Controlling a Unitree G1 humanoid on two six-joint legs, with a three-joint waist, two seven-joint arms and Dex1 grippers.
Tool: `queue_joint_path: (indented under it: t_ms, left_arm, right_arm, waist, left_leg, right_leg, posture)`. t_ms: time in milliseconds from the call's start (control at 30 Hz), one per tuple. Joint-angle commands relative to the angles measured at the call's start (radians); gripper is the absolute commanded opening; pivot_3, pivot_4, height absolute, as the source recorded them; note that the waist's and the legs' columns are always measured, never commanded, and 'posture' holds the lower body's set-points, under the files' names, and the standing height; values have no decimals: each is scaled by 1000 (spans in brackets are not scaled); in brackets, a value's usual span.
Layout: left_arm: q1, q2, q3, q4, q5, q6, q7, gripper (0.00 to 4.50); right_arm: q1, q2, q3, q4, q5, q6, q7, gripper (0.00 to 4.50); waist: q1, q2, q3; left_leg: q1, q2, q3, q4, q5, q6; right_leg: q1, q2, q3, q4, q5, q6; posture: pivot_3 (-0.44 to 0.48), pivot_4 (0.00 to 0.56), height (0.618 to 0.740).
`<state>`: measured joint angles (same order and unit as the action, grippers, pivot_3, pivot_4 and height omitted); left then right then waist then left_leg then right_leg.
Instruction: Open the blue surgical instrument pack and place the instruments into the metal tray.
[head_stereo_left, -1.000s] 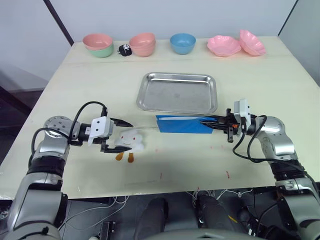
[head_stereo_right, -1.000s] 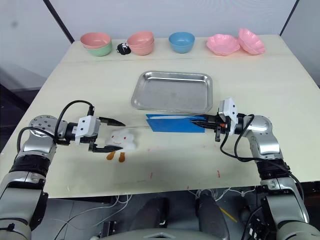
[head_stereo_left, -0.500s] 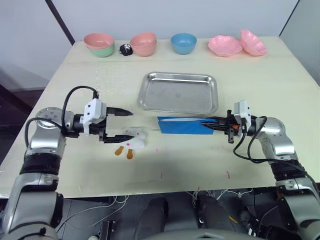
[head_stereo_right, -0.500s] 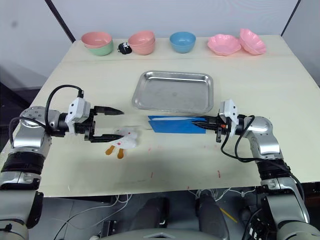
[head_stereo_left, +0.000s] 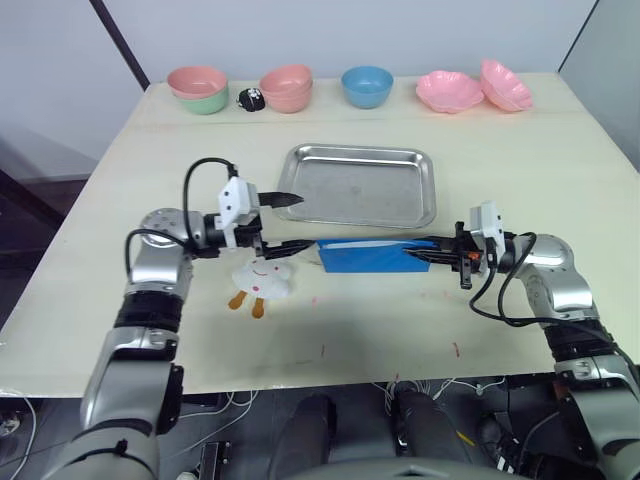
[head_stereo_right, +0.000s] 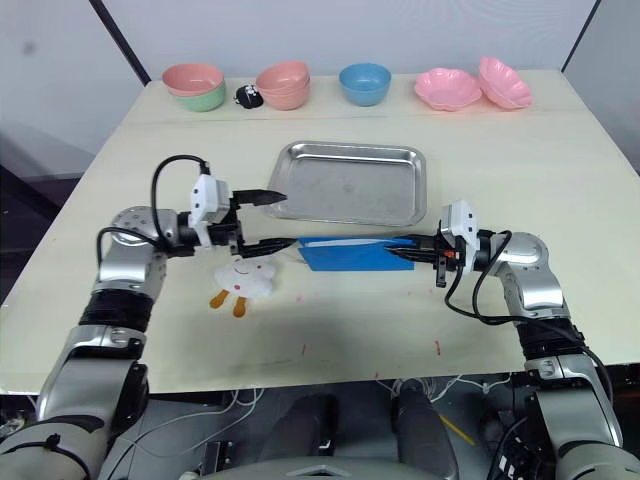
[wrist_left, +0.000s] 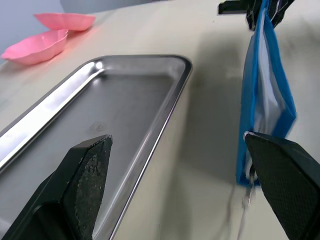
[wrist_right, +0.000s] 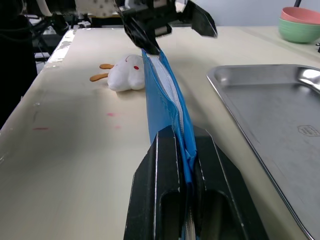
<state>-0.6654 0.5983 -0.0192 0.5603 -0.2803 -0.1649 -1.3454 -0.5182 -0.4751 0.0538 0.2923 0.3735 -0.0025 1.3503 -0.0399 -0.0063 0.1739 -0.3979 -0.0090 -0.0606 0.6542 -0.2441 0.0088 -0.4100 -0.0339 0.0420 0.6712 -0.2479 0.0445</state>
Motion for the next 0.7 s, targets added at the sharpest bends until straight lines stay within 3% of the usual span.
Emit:
queue_joint_path:
  t_ms: [33, 367, 700]
  left_arm:
    - [-29, -18, -8, 30, 13, -34, -17, 4483]
    - [-40, -41, -6, 74, 18, -58, -52, 4483]
    - [-65, 20, 22, 172, 26, -122, -67, 4483]
  right_arm:
    - [-12, 4, -9, -16, 18, -9, 9, 0]
    - [-4, 9, -8, -24, 18, -6, 3, 0]
    - [-5, 8, -7, -15, 16, -8, 8, 0]
  waist:
    - [-1, 0, 0]
    - [-1, 0, 0]
    - [-1, 0, 0]
  left_leg:
    - [0, 0, 0, 0, 0, 0]
    - [0, 0, 0, 0, 0, 0]
    - [0, 0, -1, 0, 0, 0]
  right_leg:
    - [0, 0, 0, 0, 0, 0]
    - [0, 0, 0, 0, 0, 0]
    - [0, 0, 0, 0, 0, 0]
  posture:
    - [0, 150, 740]
    - [0, 150, 740]
    - [0, 150, 740]
